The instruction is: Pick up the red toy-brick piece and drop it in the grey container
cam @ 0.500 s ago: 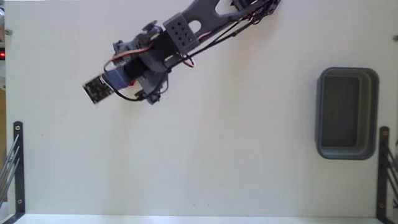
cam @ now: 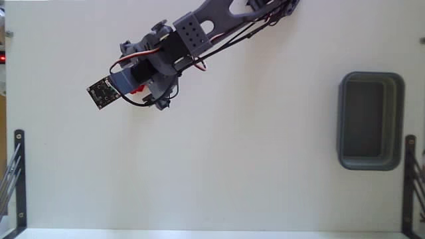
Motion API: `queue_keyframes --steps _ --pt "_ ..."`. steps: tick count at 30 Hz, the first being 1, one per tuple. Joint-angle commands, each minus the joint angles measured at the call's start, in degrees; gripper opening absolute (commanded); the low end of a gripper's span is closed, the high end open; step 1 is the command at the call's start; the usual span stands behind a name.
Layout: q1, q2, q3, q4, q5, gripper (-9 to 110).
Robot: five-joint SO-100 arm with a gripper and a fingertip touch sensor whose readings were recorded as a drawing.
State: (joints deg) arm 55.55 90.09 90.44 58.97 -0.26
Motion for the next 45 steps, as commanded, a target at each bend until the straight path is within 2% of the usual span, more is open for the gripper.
queue_keyframes --steps 1,12,45 --pt "0.82 1.05 -3.27 -0.61 0.26 110" --pt "0.82 1.19 -2.59 -1.15 0.26 110" --pt "0.82 0.37 9.96 -14.52 0.26 110"
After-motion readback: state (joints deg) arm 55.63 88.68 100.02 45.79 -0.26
